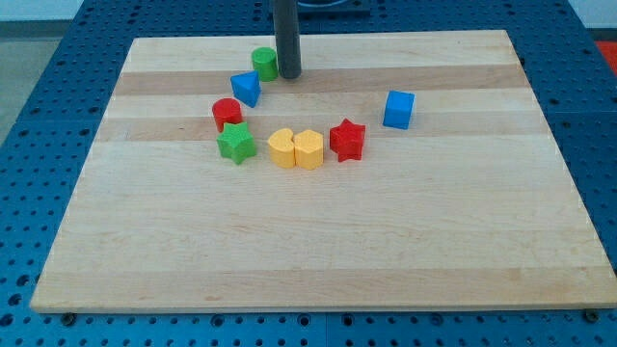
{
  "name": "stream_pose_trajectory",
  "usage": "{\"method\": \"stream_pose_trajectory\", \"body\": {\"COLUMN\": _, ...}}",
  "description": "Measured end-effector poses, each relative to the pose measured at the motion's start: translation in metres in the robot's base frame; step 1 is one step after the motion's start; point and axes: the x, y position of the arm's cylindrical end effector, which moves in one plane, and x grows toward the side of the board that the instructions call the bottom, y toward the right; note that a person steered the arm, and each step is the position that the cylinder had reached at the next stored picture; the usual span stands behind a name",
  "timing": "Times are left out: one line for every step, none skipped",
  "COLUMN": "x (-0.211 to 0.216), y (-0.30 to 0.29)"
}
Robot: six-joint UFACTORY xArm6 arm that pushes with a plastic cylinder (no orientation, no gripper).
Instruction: Slide blue triangle a bit left
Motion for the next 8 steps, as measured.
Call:
{"method": "stream_pose_trajectory", "body": {"x": 0.0, "y": -0.011}}
{"method": "stream_pose_trajectory", "body": {"x": 0.0, "y": -0.025}}
{"method": "stream_pose_trajectory", "body": {"x": 0.003, "y": -0.02}}
{"method": "stream_pose_trajectory", "body": {"x": 0.011, "y": 0.009}}
{"method": "stream_pose_trajectory", "body": {"x": 0.039, "y": -0.005}}
{"method": "stream_pose_trajectory", "body": {"x": 0.055, "y": -0.027}}
{"method": "stream_pose_trajectory", "body": {"x": 0.055, "y": -0.031}}
{"method": "stream_pose_trajectory", "body": {"x": 0.055, "y": -0.036}}
